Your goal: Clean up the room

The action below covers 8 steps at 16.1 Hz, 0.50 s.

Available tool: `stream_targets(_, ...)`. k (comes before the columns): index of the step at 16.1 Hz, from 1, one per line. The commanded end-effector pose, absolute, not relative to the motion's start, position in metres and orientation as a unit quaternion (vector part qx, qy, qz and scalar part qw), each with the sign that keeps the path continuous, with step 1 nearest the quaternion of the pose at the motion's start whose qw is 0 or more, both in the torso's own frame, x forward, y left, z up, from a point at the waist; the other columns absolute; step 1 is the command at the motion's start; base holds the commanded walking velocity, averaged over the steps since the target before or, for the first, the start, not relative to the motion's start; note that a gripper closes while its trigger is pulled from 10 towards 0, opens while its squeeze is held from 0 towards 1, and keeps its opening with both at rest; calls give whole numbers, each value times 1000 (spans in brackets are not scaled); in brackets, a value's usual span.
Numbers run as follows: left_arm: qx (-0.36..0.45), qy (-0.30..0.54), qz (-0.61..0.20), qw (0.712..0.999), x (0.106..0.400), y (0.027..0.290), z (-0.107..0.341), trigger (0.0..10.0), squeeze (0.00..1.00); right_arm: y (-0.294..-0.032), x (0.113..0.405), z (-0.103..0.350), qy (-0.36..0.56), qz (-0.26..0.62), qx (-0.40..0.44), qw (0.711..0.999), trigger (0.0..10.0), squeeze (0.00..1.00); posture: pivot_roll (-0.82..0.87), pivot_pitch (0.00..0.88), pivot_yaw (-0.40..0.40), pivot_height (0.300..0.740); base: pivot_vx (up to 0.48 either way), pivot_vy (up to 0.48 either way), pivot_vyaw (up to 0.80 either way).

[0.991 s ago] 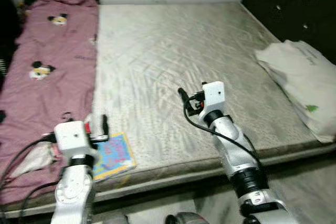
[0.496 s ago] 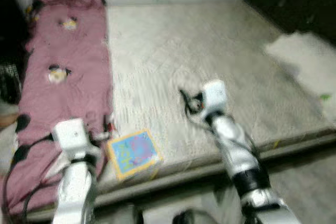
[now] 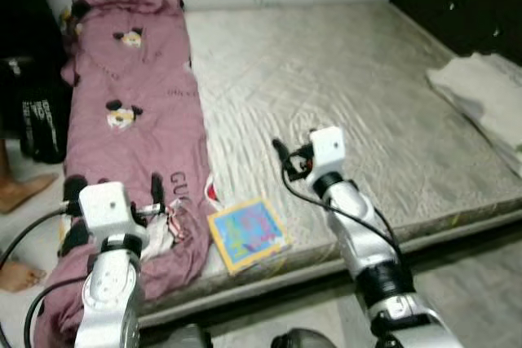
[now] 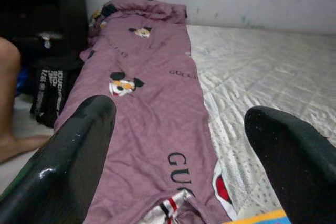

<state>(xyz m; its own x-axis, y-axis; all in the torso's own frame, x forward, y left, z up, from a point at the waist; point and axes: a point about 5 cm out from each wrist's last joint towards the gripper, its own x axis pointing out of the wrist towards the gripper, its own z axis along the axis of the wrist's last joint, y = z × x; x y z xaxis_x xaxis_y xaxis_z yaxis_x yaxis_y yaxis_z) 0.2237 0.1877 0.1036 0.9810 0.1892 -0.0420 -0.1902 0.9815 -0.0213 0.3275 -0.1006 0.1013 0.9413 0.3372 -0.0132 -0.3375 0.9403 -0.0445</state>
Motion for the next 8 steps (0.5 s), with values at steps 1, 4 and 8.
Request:
stream_targets(1, -14, 21, 92, 995, 224, 190, 104, 10000, 0, -101, 329, 104, -1, 165, -20, 986, 10000, 0, -5, 57, -48, 740, 0, 0, 0)
stream_targets(4, 30, 9, 113, 993, 214, 195, 105, 10000, 0, -110, 322, 107, -5, 157, -21, 987, 10000, 0, -5, 55, -39, 740, 0, 0, 0)
stream_targets(8, 33, 17, 100, 994, 220, 193, 98, 10000, 0, -128, 309, 111, -17, 130, -32, 991, 10000, 0, -55, 53, 3, 740, 0, 0, 0)
